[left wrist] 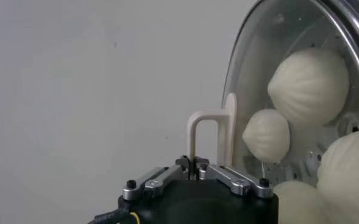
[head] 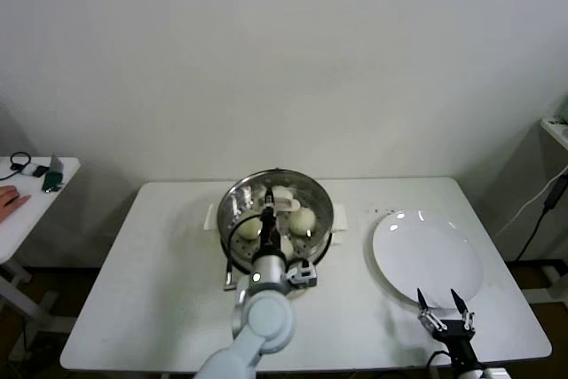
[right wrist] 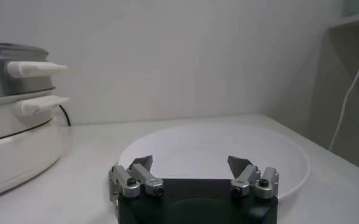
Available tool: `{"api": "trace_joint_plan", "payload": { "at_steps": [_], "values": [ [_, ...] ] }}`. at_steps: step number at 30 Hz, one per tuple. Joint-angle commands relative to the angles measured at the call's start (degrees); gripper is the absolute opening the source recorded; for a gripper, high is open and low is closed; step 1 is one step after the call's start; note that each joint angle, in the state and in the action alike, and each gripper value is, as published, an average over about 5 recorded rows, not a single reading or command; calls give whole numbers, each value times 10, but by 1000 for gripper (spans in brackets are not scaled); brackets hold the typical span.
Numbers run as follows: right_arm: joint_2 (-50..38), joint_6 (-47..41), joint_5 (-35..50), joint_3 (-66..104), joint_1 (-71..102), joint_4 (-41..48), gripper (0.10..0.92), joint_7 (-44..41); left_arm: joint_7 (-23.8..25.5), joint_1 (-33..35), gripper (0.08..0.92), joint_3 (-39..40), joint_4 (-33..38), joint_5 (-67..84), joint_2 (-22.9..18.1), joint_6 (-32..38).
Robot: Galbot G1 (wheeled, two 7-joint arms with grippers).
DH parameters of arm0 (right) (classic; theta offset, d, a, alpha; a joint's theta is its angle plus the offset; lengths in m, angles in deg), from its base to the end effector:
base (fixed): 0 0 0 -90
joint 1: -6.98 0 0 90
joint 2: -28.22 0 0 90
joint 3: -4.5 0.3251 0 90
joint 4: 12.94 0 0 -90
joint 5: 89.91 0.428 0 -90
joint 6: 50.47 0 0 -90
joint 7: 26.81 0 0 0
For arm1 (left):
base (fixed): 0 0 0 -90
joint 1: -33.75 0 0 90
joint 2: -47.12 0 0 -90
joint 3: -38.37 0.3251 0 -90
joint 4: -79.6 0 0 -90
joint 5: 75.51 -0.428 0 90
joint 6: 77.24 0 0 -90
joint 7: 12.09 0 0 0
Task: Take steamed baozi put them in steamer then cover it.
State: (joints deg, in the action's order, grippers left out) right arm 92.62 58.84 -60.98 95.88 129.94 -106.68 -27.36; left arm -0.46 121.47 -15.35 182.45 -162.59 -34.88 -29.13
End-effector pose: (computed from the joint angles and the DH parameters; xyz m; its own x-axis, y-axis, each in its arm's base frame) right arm 0.2149 -0.1377 -0.4534 -0.9858 0.0033 0.1682 0.0127 0.9984 0.0551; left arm 0.3465 -0.2125 -0.2485 -0.9970 -0.0753 0.0170 0.0132 0.0516 0.9986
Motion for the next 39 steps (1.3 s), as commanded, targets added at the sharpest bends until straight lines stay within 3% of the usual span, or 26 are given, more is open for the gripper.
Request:
{"api": "trace_joint_plan", "payload": {
  "at_steps": [1, 7, 13, 17, 23, 29, 34, 39],
  "values": [
    [-2, -3, 9, 4, 4, -13, 823, 4, 2, -1, 190, 2, 23, 29, 9, 4],
    [-11, -28, 23, 6, 19, -47, 823, 5, 8, 6, 359, 6, 67, 64, 37, -2],
    [-15, -44, 21, 4, 23, -67, 823, 6, 7, 32, 532, 5, 130, 126, 92, -4],
    [-16, -47, 18, 3, 19, -69, 823, 6, -59, 48, 653, -5, 172, 265, 112, 24],
    [-17, -46, 3, 1, 13, -64, 823, 5, -175, 82, 801, -70, 192, 515, 117, 153],
    [-17, -45, -2, 2, 8, -64, 823, 7, -228, 156, 822, -215, 198, 789, 108, 295],
    [-12, -31, -14, 2, 1, -62, 823, 4, -182, 222, 823, -379, 168, 957, 88, 360],
    [-3, -24, -30, 3, -3, -55, 823, 5, -142, 261, 823, -458, 105, 1036, 92, 456]
  ]
}}
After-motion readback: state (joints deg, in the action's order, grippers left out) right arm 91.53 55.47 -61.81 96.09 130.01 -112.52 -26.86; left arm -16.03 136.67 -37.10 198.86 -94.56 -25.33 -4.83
